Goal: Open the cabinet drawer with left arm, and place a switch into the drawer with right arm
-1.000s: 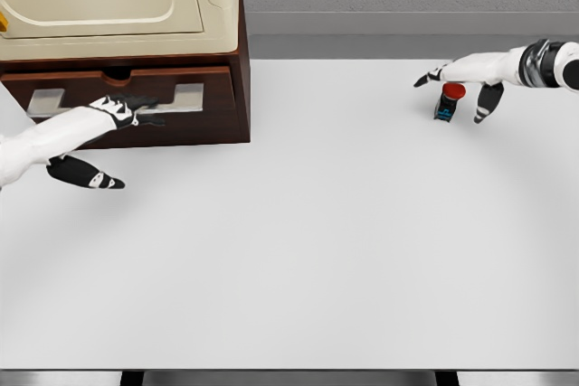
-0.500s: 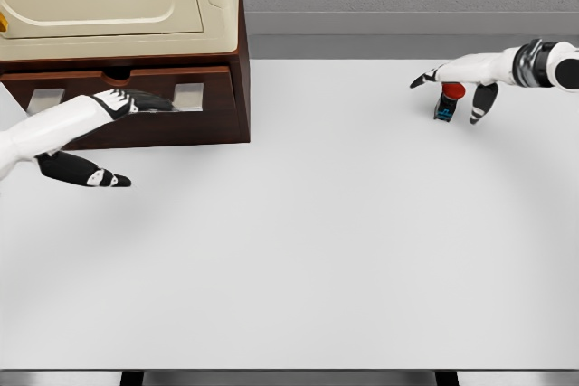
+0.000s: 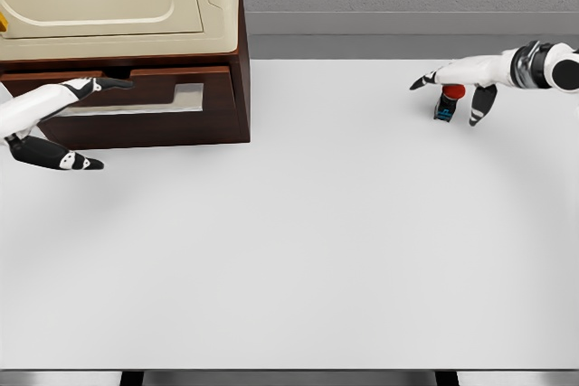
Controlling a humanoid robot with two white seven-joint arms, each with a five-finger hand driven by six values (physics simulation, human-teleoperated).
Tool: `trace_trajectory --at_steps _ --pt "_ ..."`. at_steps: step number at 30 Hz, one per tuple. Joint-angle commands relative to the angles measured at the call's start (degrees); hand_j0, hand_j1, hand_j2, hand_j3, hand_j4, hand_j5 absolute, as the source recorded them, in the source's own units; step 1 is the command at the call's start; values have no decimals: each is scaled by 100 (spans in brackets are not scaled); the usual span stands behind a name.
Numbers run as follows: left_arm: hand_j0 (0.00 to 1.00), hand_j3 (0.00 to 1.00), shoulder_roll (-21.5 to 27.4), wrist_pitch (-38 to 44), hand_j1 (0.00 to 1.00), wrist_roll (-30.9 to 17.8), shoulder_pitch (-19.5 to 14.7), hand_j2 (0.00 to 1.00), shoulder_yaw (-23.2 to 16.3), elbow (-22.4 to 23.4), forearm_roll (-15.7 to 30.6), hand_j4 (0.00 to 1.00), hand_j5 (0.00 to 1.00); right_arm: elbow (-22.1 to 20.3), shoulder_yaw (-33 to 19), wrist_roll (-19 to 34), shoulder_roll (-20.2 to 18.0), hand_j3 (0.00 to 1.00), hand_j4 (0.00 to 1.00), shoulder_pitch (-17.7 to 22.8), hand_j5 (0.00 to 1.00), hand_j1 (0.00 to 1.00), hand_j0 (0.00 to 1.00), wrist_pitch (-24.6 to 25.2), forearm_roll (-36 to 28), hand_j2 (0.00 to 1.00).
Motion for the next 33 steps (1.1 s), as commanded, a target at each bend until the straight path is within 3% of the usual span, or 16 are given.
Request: trace_trajectory --at_steps 1,5,8,12,16,22,26,33 --pt "96 96 95 188 96 2 0 96 -22 4 85 96 96 28 -18 -2 3 100 100 0 100 100 100 14 9 100" --pt "95 95 570 452 95 2 9 95 -22 -488 252 95 95 28 -27 -2 12 100 100 -9 100 100 100 14 35 100" --pt "95 95 878 452 95 2 -9 95 -30 -506 542 95 95 28 -27 -2 21 100 100 -17 100 100 100 14 35 100" --pt "94 94 913 460 94 2 -44 94 -39 -427 700 94 94 134 -27 -2 65 100 100 -88 100 100 100 14 35 100" --pt "94 94 913 645 94 2 -211 94 -426 -418 683 94 94 143 -27 -2 73 100 100 -97 100 100 100 14 88 100" --pt "94 94 852 645 94 2 -220 94 -522 -409 674 94 94 274 -27 -2 135 100 100 -149 100 100 100 14 132 100" --pt "94 94 816 645 94 2 -290 94 -531 -154 674 94 94 362 -18 -2 179 100 100 -167 100 100 100 14 132 100" --pt "94 94 685 645 94 2 -501 94 -865 -75 647 94 94 354 -36 -2 170 100 100 -211 100 100 100 14 132 100"
